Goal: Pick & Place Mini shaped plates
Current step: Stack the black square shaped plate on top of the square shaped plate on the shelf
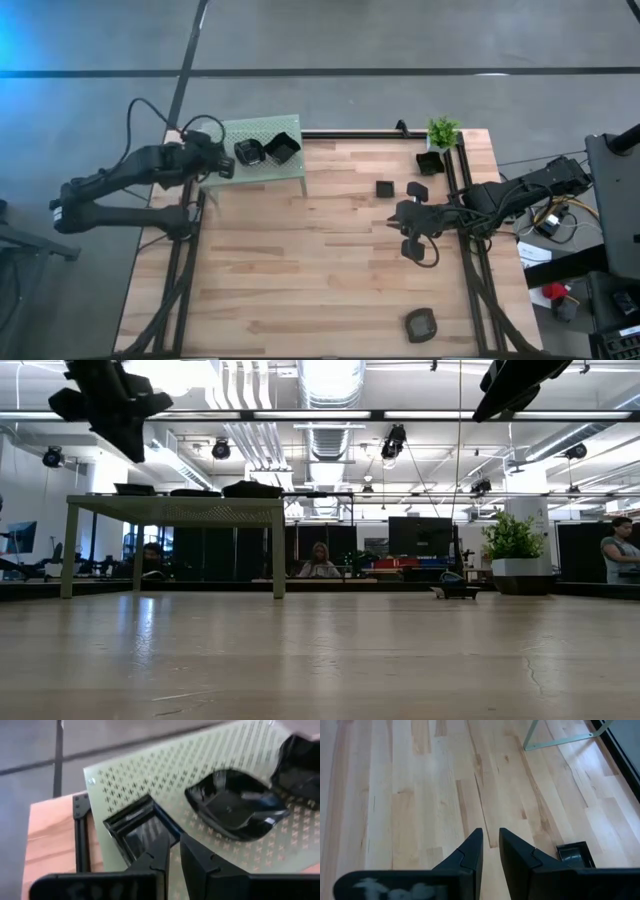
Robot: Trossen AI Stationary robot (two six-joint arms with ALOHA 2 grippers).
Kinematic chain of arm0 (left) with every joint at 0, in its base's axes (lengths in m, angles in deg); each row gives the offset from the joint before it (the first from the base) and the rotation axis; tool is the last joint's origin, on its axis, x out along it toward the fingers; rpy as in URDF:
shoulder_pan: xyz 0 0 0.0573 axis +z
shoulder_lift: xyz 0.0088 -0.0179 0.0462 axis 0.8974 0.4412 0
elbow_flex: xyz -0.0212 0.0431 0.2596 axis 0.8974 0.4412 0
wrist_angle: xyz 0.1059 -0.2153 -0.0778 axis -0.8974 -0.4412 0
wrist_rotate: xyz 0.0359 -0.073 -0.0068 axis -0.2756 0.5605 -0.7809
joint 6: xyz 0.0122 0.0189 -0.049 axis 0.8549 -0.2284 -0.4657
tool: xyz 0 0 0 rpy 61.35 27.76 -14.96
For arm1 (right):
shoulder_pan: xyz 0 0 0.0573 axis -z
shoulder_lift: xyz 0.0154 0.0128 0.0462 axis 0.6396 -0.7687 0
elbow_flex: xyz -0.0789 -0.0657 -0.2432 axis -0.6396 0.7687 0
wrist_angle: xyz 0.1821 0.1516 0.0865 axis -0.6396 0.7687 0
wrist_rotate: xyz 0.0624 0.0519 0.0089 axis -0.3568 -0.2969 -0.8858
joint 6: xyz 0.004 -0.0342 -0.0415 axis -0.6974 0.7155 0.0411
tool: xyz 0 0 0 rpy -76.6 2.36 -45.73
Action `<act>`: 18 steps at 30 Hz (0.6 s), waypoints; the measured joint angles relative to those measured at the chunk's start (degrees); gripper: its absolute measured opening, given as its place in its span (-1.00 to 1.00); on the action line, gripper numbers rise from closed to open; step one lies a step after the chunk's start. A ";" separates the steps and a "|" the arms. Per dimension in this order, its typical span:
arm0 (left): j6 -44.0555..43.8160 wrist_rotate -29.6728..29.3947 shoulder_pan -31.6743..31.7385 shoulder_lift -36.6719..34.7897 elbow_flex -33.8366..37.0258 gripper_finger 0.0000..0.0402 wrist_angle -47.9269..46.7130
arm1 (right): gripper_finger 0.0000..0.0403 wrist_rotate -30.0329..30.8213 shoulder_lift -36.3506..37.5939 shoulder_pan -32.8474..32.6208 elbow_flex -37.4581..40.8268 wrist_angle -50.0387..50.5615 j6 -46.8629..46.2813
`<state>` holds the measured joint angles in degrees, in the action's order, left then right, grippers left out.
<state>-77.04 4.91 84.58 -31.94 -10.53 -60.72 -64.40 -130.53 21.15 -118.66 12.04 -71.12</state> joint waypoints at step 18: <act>24.71 10.72 6.99 10.64 -6.47 -0.80 -0.32 | -0.71 0.02 0.00 0.00 0.00 -0.93 -0.44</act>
<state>-52.33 15.63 91.56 -21.30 -17.01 -61.03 -64.38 -130.53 21.15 -118.66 11.11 -71.56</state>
